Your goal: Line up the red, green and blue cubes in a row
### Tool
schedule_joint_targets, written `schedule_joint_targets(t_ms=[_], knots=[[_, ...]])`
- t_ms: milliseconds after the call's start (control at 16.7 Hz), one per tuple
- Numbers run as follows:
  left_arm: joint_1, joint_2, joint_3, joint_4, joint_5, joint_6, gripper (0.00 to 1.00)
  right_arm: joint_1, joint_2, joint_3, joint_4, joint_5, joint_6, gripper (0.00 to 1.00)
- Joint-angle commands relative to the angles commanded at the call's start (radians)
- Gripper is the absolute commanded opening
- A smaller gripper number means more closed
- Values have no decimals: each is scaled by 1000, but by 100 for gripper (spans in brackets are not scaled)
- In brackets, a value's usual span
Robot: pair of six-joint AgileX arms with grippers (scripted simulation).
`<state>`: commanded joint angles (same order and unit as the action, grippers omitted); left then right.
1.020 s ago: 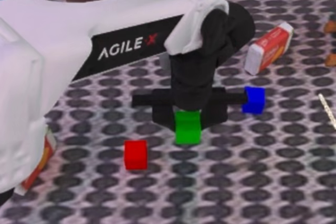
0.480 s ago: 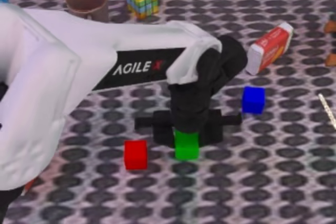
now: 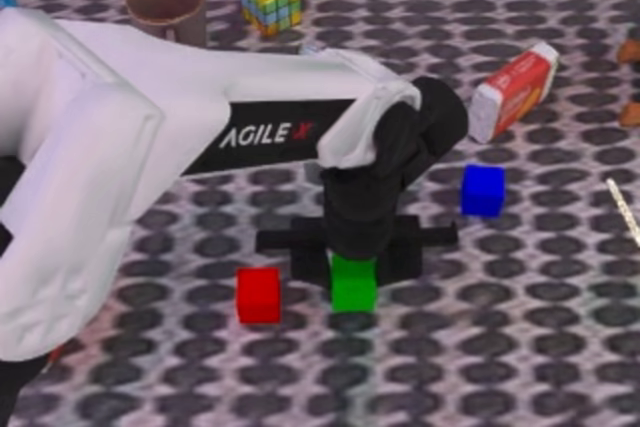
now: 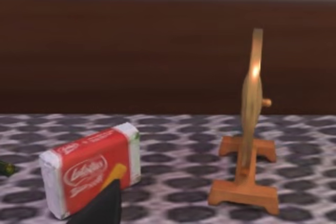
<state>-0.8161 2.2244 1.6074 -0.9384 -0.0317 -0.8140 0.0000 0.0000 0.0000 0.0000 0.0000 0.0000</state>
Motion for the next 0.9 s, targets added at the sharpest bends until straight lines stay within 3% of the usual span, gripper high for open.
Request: schedule_joint_targets(t_ms=[600,900], knots=[[0,0,0,0,0,0,98,0,0,0,0,0,0,100],[0,0,0,0,0,0,100,0,0,0,0,0,0,100]])
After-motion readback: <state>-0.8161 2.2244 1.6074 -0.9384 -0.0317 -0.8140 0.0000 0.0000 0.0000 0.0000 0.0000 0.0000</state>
